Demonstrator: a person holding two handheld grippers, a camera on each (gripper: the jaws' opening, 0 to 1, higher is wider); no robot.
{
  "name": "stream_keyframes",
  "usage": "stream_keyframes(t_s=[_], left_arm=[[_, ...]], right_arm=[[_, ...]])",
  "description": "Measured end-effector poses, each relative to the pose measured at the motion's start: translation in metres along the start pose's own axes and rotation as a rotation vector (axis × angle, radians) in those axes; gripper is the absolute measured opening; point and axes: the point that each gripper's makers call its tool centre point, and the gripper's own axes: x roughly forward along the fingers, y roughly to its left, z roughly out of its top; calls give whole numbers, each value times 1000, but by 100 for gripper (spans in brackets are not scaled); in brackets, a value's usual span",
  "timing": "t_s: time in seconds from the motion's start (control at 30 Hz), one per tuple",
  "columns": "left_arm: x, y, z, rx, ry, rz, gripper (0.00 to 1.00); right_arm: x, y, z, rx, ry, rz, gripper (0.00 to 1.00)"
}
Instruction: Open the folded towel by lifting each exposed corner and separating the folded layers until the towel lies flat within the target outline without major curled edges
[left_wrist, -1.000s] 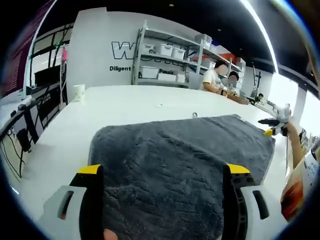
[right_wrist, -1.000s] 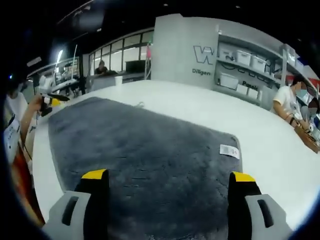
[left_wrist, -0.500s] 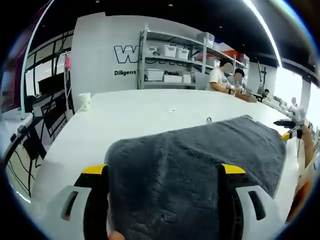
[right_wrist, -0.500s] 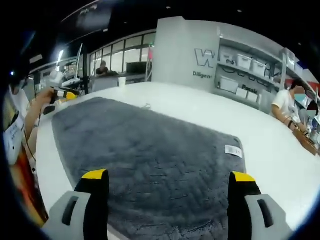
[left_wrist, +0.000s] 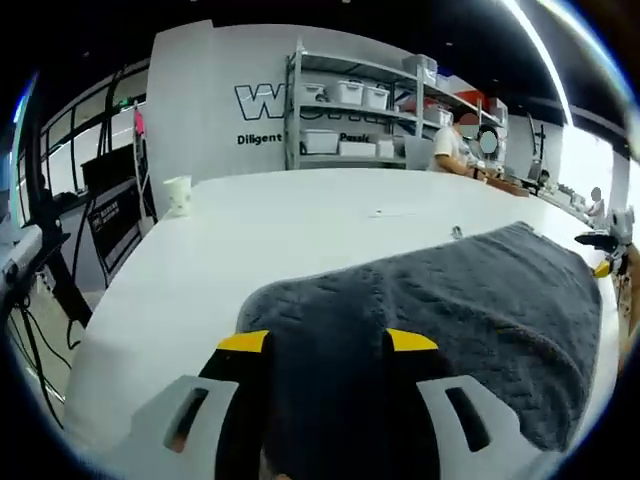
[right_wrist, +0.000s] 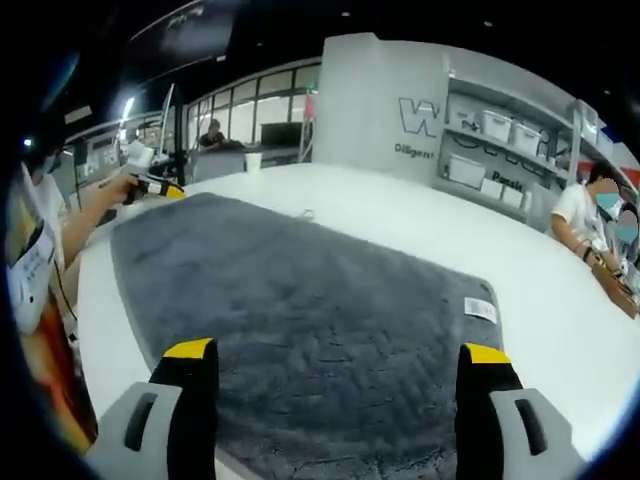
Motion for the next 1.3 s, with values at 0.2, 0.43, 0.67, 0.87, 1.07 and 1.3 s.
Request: stream_keyframes(t_s=[0.2,0.43,0.67,0.87,1.07,1.3], left_arm=[[11,10,-3,-6,14,10,28],[21,15,-14,36,68,28,27],[22,22,-16,34,53,36,18],[24,27,-14,61,35,56,15],[24,29,-13,80,25,70,14],[23,32,-13,77,14,91,13]], right_arm=[[2,2,-4,2,14,7,99],[3,3,-4,-8,22,12,98],[8,5,-9,-7,36,18,98],[9,8,-9,-26,44,27,98],[8,8,-8,-34,44,28,97],[5,6,-10,-30,47,20,97]])
